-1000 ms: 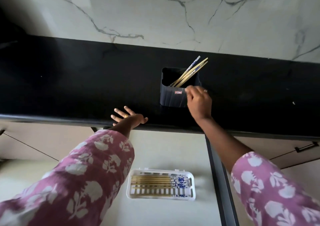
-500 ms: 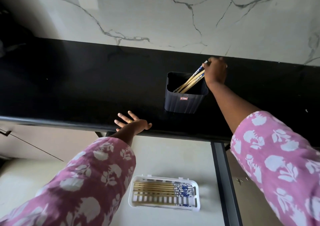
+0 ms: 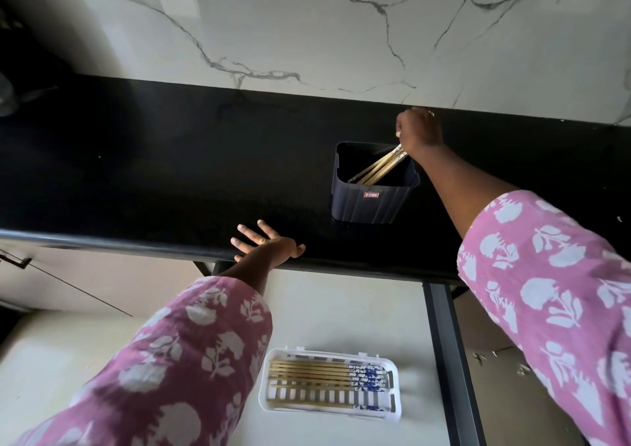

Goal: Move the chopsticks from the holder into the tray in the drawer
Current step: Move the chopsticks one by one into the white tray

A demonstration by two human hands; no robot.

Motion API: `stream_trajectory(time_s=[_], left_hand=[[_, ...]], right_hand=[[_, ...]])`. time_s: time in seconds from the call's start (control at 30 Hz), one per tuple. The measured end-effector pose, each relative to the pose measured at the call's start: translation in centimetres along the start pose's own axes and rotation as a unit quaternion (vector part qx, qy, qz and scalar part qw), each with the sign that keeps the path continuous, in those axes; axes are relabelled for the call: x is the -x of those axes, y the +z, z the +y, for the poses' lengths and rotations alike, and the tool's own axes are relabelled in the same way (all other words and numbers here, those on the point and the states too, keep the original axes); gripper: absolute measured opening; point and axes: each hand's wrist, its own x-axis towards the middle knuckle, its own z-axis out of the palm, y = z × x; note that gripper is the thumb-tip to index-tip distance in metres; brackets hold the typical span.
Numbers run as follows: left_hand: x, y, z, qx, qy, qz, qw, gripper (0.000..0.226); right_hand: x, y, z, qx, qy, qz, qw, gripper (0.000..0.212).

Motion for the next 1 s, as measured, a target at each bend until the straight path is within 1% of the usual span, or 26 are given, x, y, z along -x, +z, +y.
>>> stream_trajectory(time_s=[0.07, 0.13, 0.23, 0.33, 0.47, 0.67, 0.8, 0.87, 0.93, 1.0], left_hand=[[0.0, 0.1, 0.0, -0.001, 0.0, 0.001, 1.0, 0.112], [0.1, 0.1, 0.0, 0.002, 0.003, 0.002, 1.0, 0.112], [0.2, 0.1, -0.1, 0.004, 0.008, 0.002, 1.0, 0.111], [0.2, 0.1, -0.1, 0.005, 0.009, 0.003, 1.0, 0.111], [0.0, 0.1, -0.1, 0.005, 0.009, 0.003, 1.0, 0.11], [-0.6, 0.5, -0.1, 0.007, 0.007, 0.019, 1.0, 0.113], [-0.3, 0.9, -0.6, 0.022, 0.018, 0.034, 0.999, 0.112], [0.2, 0.8, -0.8, 0.036, 0.028, 0.037, 0.998, 0.111], [0.9, 0.2, -0.8, 0.074, 0.025, 0.033, 0.996, 0.106], [1.7, -1.1, -0.6, 0.139, 0.026, 0.023, 0.99, 0.097]], right_hand=[[0.1, -0.4, 0.3, -0.015, -0.039, -0.005, 0.999, 0.016], [0.3, -0.9, 0.5, -0.013, -0.093, -0.043, 0.995, 0.013], [0.8, -1.3, 0.7, 0.064, -0.173, -0.117, 0.976, 0.013], [1.2, -1.4, 0.9, 0.141, -0.211, -0.125, 0.959, 0.023], [1.9, -1.7, 0.8, 0.164, -0.227, -0.09, 0.956, 0.023], [3.2, -4.8, 1.2, 0.166, -0.232, 0.003, 0.958, 0.028], [4.9, -7.9, 1.4, 0.174, -0.196, 0.054, 0.963, 0.026], [6.1, -9.1, 1.4, 0.152, -0.17, 0.08, 0.97, 0.026], [7.5, -9.7, 1.6, 0.12, -0.144, 0.103, 0.977, 0.024], [9.0, -9.9, 1.6, 0.093, -0.117, 0.117, 0.982, 0.023]])
